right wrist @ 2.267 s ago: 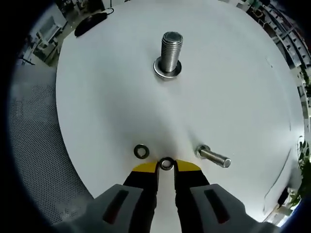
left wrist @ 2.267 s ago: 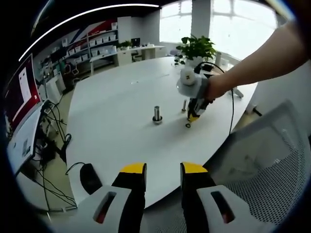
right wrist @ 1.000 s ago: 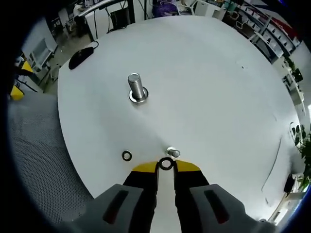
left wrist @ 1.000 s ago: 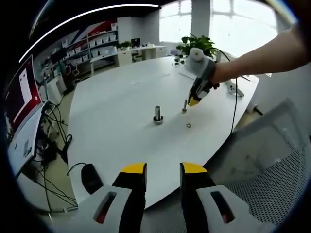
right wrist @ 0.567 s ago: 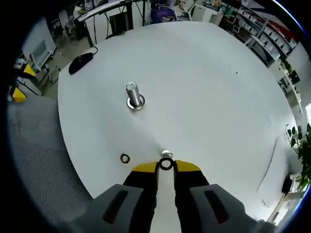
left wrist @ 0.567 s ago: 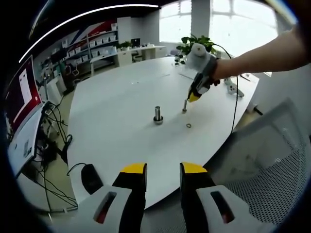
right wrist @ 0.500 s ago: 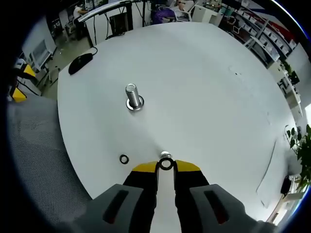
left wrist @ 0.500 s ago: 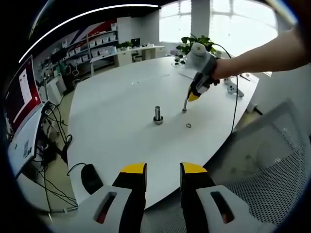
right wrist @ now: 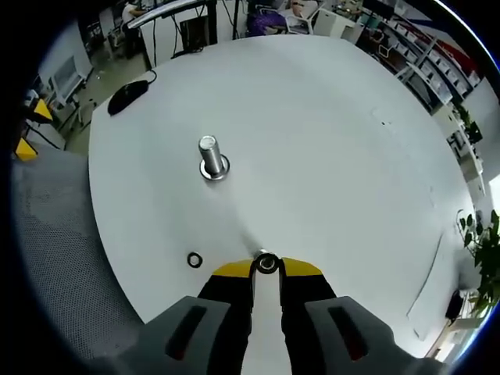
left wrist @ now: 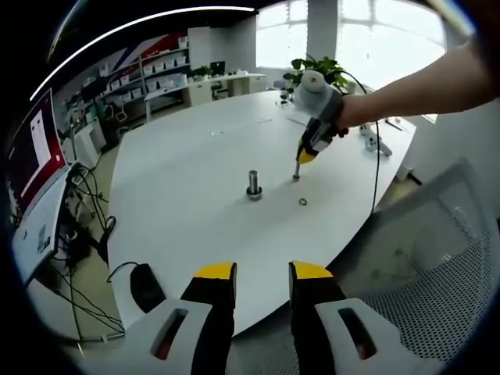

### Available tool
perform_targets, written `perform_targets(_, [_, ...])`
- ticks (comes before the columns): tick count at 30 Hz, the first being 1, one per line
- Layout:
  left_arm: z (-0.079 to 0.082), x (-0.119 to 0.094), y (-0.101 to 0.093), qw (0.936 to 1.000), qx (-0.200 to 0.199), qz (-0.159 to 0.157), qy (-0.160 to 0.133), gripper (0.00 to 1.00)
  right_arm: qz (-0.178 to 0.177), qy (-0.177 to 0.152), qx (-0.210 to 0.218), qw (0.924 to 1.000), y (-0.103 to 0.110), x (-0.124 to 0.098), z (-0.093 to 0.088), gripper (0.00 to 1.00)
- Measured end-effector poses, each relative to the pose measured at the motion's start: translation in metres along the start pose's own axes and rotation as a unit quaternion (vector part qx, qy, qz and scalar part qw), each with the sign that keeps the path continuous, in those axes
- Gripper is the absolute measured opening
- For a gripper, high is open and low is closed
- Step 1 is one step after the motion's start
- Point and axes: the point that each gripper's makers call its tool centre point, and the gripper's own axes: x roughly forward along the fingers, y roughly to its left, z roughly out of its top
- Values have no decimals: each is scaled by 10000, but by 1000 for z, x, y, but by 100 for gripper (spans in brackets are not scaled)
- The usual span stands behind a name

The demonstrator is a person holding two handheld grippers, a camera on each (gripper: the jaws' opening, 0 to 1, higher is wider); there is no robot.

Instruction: Place the washer onto the threaded stud by aligning its center hole with the stud, sliding it down to the base, and recovering from edge contact or off-axis alignment until the washer reaches the visible bottom stop.

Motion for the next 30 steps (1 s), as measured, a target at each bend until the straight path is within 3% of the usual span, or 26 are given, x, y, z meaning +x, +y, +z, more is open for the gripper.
perform_targets(19, [-2, 1, 1, 10000, 2, -10, 59, 25, 94, 215, 102, 9997, -2, 27, -9, 14])
perform_targets(22, [-3, 1, 1, 10000, 6, -3, 70, 24, 75, 370, -122, 9992, 0, 31, -14, 14])
perform_targets(30, [-5, 1, 2, 9999, 10, 29, 127, 24, 193, 389, -58, 9990, 2, 43, -14, 14])
